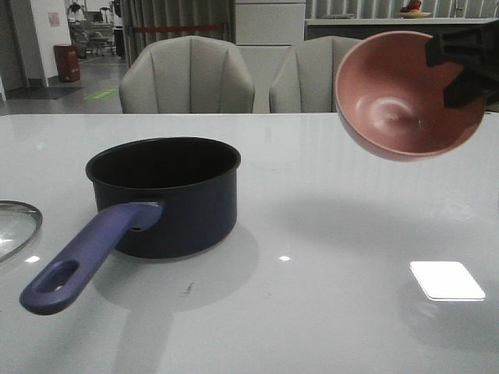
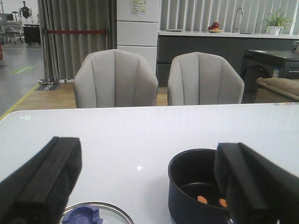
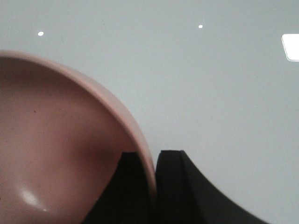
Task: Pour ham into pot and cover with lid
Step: 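Carry the empty bowl back and set it down, release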
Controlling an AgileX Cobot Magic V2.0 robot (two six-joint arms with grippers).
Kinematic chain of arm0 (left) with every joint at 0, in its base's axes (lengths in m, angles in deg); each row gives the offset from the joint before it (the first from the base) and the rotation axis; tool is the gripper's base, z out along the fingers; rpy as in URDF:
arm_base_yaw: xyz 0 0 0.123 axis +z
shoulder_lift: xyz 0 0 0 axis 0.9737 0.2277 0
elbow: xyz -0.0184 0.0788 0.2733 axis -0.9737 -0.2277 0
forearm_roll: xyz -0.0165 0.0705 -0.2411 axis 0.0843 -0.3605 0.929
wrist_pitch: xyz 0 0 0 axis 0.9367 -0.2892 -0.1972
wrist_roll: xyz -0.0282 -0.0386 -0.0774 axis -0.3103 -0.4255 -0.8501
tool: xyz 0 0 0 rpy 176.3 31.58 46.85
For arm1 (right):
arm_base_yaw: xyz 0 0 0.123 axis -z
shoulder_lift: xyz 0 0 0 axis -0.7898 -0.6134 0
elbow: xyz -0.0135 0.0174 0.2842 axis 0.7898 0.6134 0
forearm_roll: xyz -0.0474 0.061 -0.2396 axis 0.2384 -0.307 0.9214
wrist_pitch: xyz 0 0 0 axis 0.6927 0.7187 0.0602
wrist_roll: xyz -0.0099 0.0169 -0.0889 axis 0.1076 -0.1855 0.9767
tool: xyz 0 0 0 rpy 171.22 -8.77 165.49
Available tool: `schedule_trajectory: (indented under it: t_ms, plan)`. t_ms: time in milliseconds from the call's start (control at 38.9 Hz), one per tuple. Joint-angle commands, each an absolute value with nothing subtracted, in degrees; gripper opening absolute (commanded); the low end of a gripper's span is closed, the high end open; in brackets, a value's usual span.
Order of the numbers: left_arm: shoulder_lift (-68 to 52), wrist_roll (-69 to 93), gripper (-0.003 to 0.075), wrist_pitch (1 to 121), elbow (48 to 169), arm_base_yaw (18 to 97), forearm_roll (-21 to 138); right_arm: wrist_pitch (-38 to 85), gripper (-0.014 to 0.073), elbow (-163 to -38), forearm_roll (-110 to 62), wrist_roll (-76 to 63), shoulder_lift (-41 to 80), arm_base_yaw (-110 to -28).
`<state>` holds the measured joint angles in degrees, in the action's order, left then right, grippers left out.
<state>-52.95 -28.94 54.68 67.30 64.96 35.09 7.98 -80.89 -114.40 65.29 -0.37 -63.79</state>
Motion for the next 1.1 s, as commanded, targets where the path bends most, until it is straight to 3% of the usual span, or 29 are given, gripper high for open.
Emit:
schedule_trajectory:
  t_ms: [0, 231, 796, 1078]
  plan:
    - [-52.49, -28.99, 0.0617, 49.99, 68.77, 64.46, 35.33, 10.73, 0.013, -80.65, -114.64, 64.43, 0.34, -63.28]
    - [-52.49, -28.99, 0.0617, 49.99, 68.77, 64.46, 35.33, 19.35, 0.013, -78.46, -114.69, 64.43, -1.84, -60.64]
    - [-52.49, -28.99, 0.0617, 50.09, 68.77, 64.46, 35.33, 22.34, 0.0131, -78.46, -114.73, 54.37, -10.34, -58.64]
    - [-52.49, -28.99, 0.0617, 50.09, 68.77, 64.46, 35.33, 18.4, 0.0224, -78.46, -112.6, 54.37, -11.08, -58.64]
